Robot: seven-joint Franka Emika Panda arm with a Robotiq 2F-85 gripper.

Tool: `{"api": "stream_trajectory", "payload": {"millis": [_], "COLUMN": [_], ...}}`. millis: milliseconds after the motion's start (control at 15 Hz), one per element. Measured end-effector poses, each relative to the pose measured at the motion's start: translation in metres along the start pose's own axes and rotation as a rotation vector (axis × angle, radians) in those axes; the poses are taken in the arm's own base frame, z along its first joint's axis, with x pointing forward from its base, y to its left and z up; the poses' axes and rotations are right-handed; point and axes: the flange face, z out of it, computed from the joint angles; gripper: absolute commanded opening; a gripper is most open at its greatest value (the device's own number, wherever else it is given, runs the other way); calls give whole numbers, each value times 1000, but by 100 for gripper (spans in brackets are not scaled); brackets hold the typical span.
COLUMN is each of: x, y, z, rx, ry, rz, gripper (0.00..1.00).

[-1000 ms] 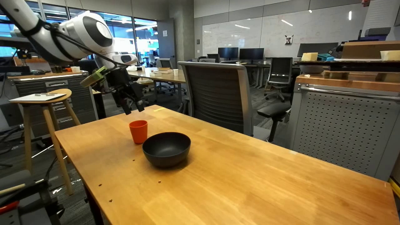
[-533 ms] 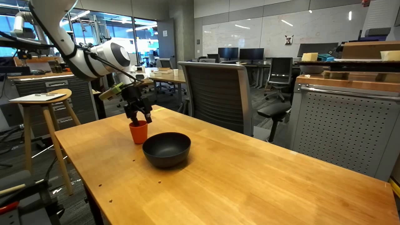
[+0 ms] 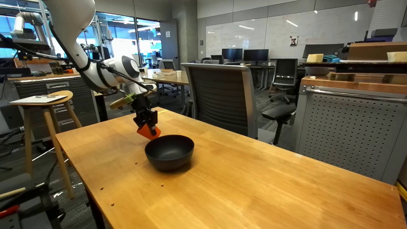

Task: Take the orange cup from the table and place it in the black bowl

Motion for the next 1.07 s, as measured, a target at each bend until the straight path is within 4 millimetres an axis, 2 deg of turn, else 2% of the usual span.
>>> {"api": "stream_trajectory", "payload": {"millis": [200,333,400,533,667,800,933,1067], "x": [0,-4,-8,-17,-26,-36,-49,-61], "y": [4,11,18,44,85,135,191,241], "z": [-6,-20,-29,-50,-68,-76,-73,-62], "rx": [32,91,141,243,333,378,403,410], "ry": [-14,-33,-49,-81,-93,-88,-85,-60], "rz": [-24,-41,-50,-33,46,166,291,404], "gripper": [0,1,1,1,1,1,1,1]}}
